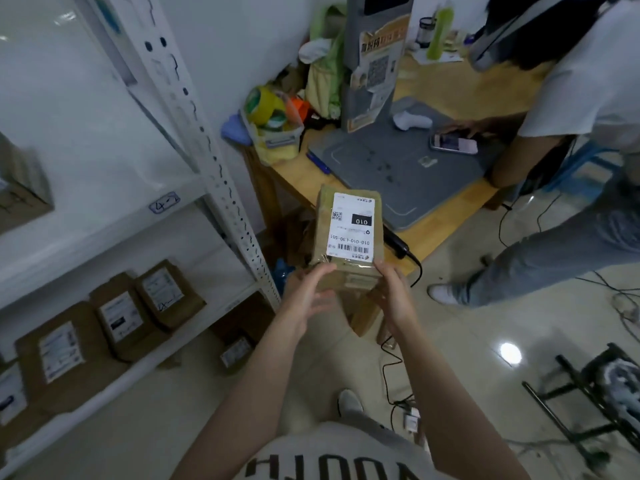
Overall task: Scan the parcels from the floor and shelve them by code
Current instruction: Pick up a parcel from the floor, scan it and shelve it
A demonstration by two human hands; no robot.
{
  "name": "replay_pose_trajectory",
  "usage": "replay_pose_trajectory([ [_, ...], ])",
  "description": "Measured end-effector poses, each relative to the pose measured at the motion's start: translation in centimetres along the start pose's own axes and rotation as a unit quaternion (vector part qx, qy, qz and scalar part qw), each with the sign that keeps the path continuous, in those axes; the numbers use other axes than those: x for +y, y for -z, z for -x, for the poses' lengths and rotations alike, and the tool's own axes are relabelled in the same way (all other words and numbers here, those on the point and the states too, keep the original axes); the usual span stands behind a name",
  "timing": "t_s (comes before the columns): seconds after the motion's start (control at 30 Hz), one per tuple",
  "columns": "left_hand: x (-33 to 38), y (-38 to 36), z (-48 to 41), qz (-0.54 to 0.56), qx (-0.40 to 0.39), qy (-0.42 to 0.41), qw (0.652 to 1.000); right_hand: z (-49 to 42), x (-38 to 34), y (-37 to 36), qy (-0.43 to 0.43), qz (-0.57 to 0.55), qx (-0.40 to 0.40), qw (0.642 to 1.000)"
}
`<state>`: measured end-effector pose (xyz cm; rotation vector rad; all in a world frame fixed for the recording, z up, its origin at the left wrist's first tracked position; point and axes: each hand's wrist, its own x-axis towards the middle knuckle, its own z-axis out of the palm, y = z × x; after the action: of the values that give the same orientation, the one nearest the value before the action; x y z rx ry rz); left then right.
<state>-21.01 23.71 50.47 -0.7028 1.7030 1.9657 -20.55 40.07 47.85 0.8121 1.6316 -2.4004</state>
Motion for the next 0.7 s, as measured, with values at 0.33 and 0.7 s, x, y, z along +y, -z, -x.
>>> replay_pose_trajectory([
  [0.33,2.8,-1.3,-2.8,0.123,0.150,-0.010,0.981,-12.8,-3.8,4.1,0.117,0.464,0.102,0.872],
  [0.7,2.5,3.2,-1.0,0.198,0.301,-0.031,0.932,-19.3,-3.4,1.5,0.067,0.655,0.022,0.752],
])
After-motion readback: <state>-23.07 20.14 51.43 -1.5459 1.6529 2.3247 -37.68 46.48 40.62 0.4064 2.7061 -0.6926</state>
